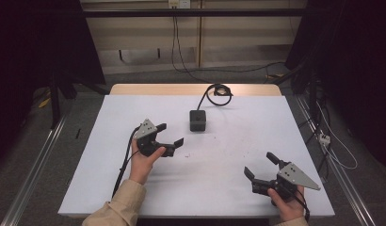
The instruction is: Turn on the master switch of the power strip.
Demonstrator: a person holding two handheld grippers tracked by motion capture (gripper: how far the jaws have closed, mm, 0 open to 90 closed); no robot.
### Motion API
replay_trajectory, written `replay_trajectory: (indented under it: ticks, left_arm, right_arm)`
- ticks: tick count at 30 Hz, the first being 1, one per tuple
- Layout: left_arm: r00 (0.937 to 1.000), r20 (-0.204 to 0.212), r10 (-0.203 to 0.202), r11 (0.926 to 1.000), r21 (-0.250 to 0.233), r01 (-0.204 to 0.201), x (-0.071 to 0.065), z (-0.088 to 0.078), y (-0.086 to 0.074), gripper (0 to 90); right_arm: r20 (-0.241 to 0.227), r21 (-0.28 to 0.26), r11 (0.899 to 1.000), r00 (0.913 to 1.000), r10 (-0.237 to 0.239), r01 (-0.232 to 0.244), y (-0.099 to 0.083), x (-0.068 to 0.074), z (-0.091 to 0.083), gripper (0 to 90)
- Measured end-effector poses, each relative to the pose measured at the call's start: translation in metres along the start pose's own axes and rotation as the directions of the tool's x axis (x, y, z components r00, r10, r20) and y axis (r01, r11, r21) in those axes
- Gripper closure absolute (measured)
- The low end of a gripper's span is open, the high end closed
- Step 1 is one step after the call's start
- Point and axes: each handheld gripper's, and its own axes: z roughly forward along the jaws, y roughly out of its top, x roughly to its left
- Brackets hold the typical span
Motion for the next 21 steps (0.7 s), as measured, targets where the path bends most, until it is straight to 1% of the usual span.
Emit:
replay_trajectory:
  ticks: [1,2,3,7,10,13,17,19,21]
  left_arm:
    - [1.0000,0.002,-0.003,1.0000,-0.002,0.003,0.000,0.004,0.001,3.5]
    - [1.0000,0.002,-0.003,1.0000,-0.002,0.003,0.000,0.004,0.001,3.6]
    - [0.9999,0.002,-0.011,0.9999,-0.001,0.011,0.000,0.006,0.000,3.9]
    - [0.9998,0.006,-0.018,0.9998,0.012,0.018,0.001,0.013,0.001,3.9]
    - [1.0000,0.007,-0.005,0.9997,0.023,0.005,0.000,0.018,0.004,3.9]
    - [1.0000,0.004,-0.005,0.9998,0.020,0.005,0.001,0.021,0.005,4.0]
    - [0.9999,-0.005,-0.010,0.9995,0.030,0.010,0.004,0.024,0.005,4.3]
    - [0.9996,-0.005,-0.026,0.9991,0.034,0.026,0.006,0.025,0.004,4.4]
    - [0.9998,-0.007,-0.020,0.9989,0.042,0.021,0.007,0.026,0.005,4.4]
  right_arm:
    - [0.000,0.000,1.000,1.0000,0.001,-0.001,0.000,0.000,0.000,3.1]
    - [0.001,-0.001,1.000,1.0000,0.000,0.000,0.000,0.000,0.000,3.2]
    - [0.001,-0.001,1.000,1.0000,0.001,-0.001,0.000,0.000,0.000,3.2]
    - [-0.003,-0.002,1.000,1.0000,0.001,-0.001,0.000,0.000,0.000,3.2]
    - [-0.006,0.000,1.000,1.0000,0.001,-0.001,0.000,0.000,0.000,3.2]
    - [-0.004,-0.002,1.000,1.0000,0.002,-0.002,0.000,0.000,0.000,3.3]
    - [-0.003,-0.002,1.000,1.0000,0.004,-0.004,0.000,0.000,0.000,3.3]
    - [-0.006,-0.002,1.000,1.0000,0.001,-0.001,0.000,0.000,0.000,3.3]
    - [-0.008,-0.002,1.000,1.0000,0.000,0.000,0.000,0.000,0.000,3.3]
